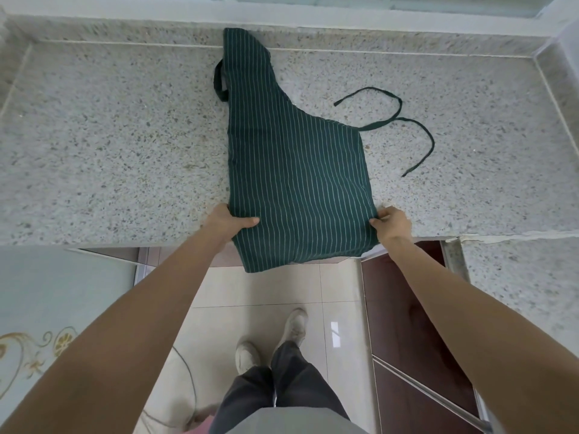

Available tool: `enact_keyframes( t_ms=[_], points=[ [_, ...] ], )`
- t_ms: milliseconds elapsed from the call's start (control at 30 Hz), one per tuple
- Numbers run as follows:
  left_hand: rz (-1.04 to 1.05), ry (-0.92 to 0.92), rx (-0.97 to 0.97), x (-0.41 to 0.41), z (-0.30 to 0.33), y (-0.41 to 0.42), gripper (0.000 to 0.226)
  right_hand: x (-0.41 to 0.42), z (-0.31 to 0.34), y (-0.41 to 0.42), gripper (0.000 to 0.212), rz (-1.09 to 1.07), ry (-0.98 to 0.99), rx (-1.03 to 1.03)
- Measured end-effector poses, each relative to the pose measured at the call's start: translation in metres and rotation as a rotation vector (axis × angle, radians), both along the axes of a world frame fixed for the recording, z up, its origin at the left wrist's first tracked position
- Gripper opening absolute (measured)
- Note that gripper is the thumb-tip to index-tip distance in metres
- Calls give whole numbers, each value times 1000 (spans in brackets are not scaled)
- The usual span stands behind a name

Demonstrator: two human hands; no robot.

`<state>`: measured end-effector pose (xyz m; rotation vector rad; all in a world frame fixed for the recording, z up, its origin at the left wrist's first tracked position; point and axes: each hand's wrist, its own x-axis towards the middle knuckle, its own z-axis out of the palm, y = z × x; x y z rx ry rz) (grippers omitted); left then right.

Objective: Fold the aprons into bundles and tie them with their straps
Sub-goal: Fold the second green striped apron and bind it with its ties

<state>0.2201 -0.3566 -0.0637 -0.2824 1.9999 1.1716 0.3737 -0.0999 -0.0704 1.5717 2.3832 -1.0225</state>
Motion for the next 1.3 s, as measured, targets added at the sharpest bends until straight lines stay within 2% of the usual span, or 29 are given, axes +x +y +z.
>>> enact_keyframes(
  t_ms=[133, 233, 400, 500, 533, 600, 633, 700, 767, 1000, 1133, 1300],
  points=[
    [-26, 189, -186, 6, -3, -7, 54, 3, -3, -2, 22, -23, 7, 51],
    [-49, 245, -210, 11, -4, -5, 43, 3, -8, -5, 24, -23, -13, 70],
    [-192, 287, -263, 22, -8, -11, 58, 13, -14, -25, 39, -167, -9, 16],
    [-264, 297, -383, 31, -9, -21, 31, 29, -27, -34, 25, -224, 1, -86],
    [-294, 268, -410, 34, -8, -23, 35, 32, -30, -35, 22, -255, 23, -151],
    [-375, 164, -435, 43, -5, -24, 35, 35, -34, -37, 29, -351, 110, -338],
    [-384, 90, -425, 47, -5, -24, 46, 36, -34, -38, 32, -403, 154, -434],
    [-274, -88, -258, 57, -11, -24, 64, 38, -35, -39, 38, -488, 224, -556],
    [-137, -210, -89, 62, -20, -26, 66, 41, -37, -39, 41, -512, 252, -585],
    [-111, -86, 88, 74, -24, -41, 43, 59, -35, -37, 34, -378, 299, -529],
    [-57, -70, 160, 75, -17, -57, 47, 77, -28, -37, 45, -321, 247, -544],
    [-68, -161, 249, 87, 0, -62, 40, 104, -6, -50, 10, -269, 132, -712]
  ],
)
